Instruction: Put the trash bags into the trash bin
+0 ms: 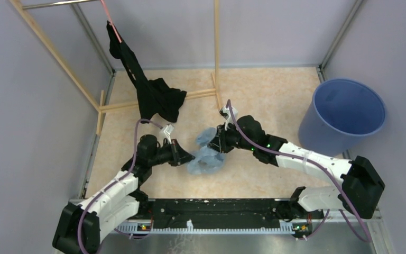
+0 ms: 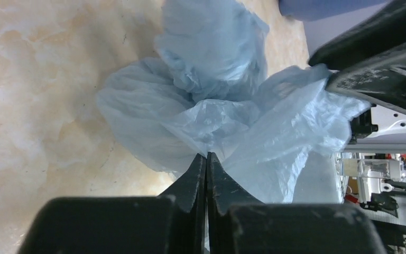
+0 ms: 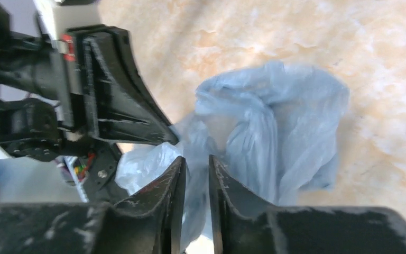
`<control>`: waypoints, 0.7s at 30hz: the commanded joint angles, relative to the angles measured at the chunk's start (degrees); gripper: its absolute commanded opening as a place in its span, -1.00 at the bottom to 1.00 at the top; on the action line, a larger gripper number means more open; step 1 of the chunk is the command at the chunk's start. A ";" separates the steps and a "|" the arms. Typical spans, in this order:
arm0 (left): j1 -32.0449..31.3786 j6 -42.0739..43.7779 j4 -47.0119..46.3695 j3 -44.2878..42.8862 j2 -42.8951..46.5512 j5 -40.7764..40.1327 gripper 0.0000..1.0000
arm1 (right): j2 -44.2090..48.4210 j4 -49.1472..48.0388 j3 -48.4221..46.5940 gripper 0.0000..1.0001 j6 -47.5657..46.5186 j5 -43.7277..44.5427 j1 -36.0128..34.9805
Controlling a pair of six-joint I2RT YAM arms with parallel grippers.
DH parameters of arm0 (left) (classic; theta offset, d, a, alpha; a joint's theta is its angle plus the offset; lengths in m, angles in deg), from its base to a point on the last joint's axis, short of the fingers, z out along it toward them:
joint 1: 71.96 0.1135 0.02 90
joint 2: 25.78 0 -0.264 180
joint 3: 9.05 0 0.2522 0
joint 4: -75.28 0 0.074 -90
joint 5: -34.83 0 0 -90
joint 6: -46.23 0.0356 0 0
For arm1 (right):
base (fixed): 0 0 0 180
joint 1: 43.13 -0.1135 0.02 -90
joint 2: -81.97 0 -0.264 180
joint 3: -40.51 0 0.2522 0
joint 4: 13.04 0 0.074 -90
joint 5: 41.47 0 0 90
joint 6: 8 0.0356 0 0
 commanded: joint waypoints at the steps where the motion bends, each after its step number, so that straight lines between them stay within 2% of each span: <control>1: -0.02 0.03 -1.52 -0.12 2.20 -1.97 -1.00 | 2.08 5.27 -1.62 -0.32 -2.86 5.19 0.87; 3: -0.02 -0.24 -1.37 0.34 2.67 -3.05 -1.00 | 3.80 7.43 -1.00 -0.08 -3.81 7.01 1.51; 5: -0.02 -0.97 -1.48 1.21 3.28 -4.13 -1.00 | 6.00 8.40 0.56 0.08 -4.19 7.83 2.73; 12: 0.07 -3.66 -4.04 4.96 5.23 -5.34 -1.00 | 11.18 8.33 5.32 0.47 -4.00 3.75 6.31; 15: 0.06 -1.67 0.20 3.25 5.91 -6.13 -0.98 | 10.62 7.61 5.91 0.54 -4.52 2.59 6.36; 19: 0.07 4.46 14.76 -4.08 7.58 -9.38 -0.23 | 8.86 7.48 6.17 0.52 -5.04 2.18 6.38; 21: 0.06 6.75 20.04 -7.75 10.03 -10.34 -0.04 | 8.20 6.75 6.70 0.49 -4.98 1.02 6.36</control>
